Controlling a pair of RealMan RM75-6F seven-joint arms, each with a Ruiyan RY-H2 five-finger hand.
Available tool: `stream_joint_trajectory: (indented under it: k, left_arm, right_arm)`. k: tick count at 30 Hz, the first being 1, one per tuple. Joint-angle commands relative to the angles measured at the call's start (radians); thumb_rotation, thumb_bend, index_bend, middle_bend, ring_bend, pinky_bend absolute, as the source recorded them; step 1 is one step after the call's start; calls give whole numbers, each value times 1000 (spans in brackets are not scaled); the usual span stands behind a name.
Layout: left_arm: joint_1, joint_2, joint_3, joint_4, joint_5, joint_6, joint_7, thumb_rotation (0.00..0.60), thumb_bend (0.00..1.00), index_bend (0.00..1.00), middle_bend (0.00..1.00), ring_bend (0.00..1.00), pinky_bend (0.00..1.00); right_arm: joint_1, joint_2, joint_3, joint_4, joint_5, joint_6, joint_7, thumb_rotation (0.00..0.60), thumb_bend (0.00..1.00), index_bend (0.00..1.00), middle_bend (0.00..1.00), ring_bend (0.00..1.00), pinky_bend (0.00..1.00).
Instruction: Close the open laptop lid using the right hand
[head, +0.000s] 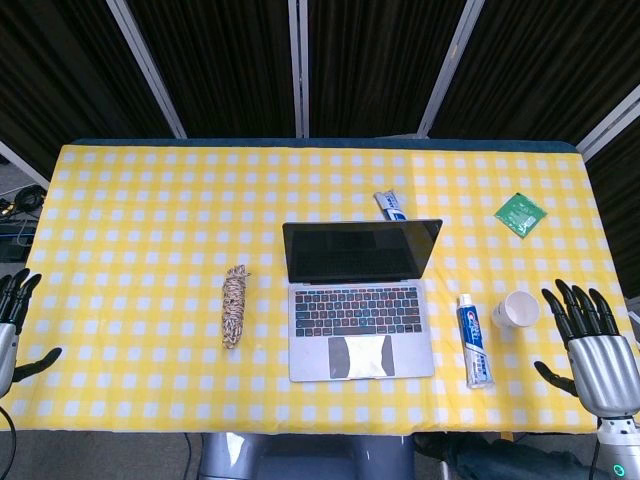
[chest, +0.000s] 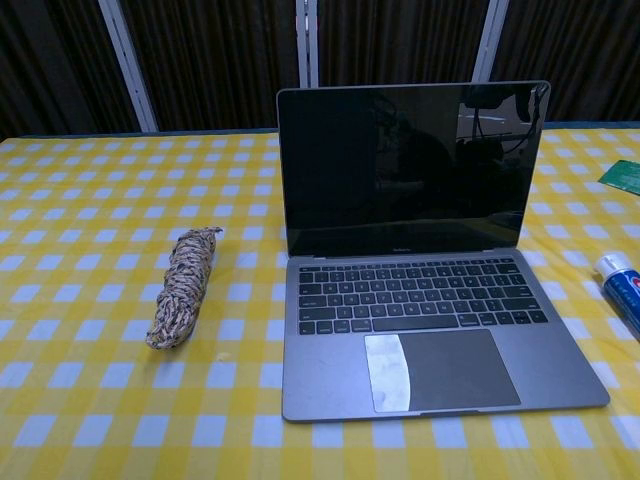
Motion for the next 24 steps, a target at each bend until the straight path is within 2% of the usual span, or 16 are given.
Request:
stream_joint_trajectory:
  k: [1, 8, 11, 13, 16, 18, 21, 24]
  left_arm:
    - [0, -1, -1, 1, -1, 0, 1, 600, 0, 0, 0, 0, 0]
    - [-2, -5, -4, 6, -12, -8, 7, 600, 0, 0, 0, 0, 0]
    - [-8, -13, -8, 11, -24, -19, 20, 600, 0, 0, 0, 0, 0]
    - [-12, -17, -12, 12, -31, -23, 28, 600, 0, 0, 0, 0, 0]
    - [-19, -26, -19, 15, -48, -34, 42, 600, 0, 0, 0, 0, 0]
    - [-24, -31, -24, 21, -62, -43, 51, 600, 0, 0, 0, 0, 0]
    - [-32, -40, -32, 32, -87, -59, 61, 600, 0, 0, 0, 0, 0]
    - [-38, -46, -37, 41, -104, -71, 64, 600, 0, 0, 0, 0, 0]
  right_arm:
    - [0, -1, 0, 1, 0, -1, -1, 600, 0, 0, 0, 0, 0]
    - [15, -6, -2, 1, 6, -33, -3, 600, 0, 0, 0, 0, 0]
    - [81, 7, 19, 0, 37, -139, 42, 600, 7, 0, 0, 0, 0]
    - [118, 19, 41, -1, 54, -183, 54, 600, 82, 0, 0, 0, 0]
    - [211, 47, 95, -16, 92, -292, 81, 600, 362, 0, 0, 0, 0]
    - [282, 66, 135, -38, 125, -379, 132, 600, 617, 0, 0, 0, 0]
    - [379, 87, 196, -50, 183, -488, 178, 600, 910, 0, 0, 0, 0]
    - [447, 76, 237, -50, 223, -549, 204, 600, 1000, 0, 0, 0, 0]
